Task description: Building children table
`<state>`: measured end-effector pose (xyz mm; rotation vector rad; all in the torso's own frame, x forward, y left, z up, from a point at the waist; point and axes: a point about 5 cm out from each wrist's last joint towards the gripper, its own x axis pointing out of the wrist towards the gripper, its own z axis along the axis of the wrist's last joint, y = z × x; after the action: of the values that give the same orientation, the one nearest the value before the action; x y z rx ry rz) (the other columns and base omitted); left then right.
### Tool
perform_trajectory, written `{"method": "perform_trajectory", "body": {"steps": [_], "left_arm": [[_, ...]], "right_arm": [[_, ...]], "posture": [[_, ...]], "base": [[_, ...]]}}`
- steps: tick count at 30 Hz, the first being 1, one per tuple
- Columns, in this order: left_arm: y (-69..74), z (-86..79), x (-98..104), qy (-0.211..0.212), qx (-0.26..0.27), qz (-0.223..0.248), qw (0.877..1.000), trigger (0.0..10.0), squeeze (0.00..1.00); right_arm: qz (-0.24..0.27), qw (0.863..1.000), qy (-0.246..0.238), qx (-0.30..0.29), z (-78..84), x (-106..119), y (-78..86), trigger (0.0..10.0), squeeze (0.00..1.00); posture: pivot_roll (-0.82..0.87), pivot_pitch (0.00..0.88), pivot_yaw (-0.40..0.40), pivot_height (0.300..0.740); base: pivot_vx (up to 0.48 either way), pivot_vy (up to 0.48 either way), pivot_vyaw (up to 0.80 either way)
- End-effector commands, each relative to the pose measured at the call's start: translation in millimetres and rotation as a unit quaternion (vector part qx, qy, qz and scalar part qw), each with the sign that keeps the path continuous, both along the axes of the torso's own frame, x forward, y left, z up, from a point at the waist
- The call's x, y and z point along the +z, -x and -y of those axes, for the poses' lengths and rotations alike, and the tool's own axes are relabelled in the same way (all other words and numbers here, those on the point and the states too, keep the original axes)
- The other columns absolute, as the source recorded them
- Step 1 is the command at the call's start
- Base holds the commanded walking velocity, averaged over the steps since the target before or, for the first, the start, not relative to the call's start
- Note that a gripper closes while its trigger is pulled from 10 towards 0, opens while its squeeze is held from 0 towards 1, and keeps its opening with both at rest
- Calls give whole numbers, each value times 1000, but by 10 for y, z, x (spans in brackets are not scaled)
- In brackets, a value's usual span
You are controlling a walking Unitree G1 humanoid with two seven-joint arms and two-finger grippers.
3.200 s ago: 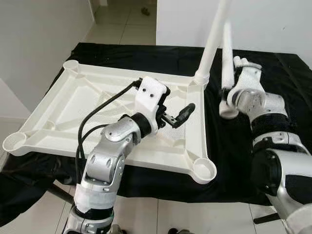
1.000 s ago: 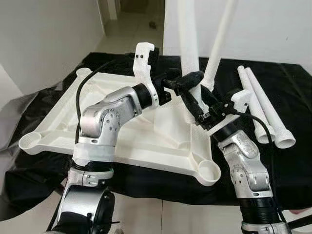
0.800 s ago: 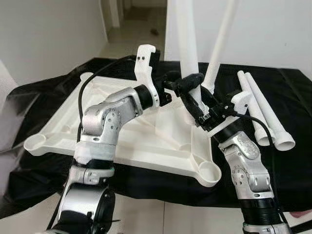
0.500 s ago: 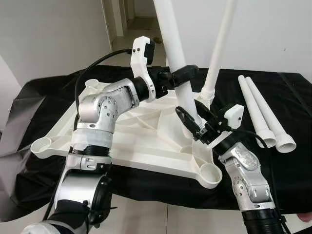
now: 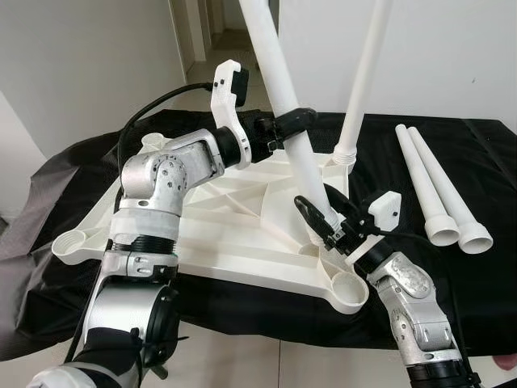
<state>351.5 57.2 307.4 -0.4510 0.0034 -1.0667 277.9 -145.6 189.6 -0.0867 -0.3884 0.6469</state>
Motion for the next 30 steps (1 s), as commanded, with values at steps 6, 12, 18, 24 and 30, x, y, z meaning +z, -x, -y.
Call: {"method": "perform_trajectory", "body": {"steps": [6, 12, 18, 24, 30], "left_arm": [[20, -52, 95, 35, -34, 16, 999, 0, 0], [54, -25, 114, 28, -40, 23, 999, 3294, 0], [230, 88, 242, -3, -41, 111, 993, 10000, 0], [295, 146, 257, -13, -31, 141, 989, 10000, 0], [442, 292, 200, -37, -15, 190, 981, 10000, 0]], "right_arm": [[-1, 1000, 20, -2, -15, -14, -18, 10000, 0], [-7, 999, 32, -19, 2, -16, -45, 10000, 1000], [-40, 993, 75, -77, 46, 38, -180, 10000, 1000], [-60, 993, 79, -65, -8, 67, -206, 10000, 0], [-70, 988, 124, -62, -93, 178, -325, 10000, 0]], "posture": [[-30, 0, 82, 740], [-26, 0, 72, 740], [-17, 0, 38, 740], [-10, 0, 21, 740], [-2, 0, -2, 740]], "base": [[0, 0, 0], [0, 0, 0], [0, 0, 0], [0, 0, 0], [0, 0, 0]]}}
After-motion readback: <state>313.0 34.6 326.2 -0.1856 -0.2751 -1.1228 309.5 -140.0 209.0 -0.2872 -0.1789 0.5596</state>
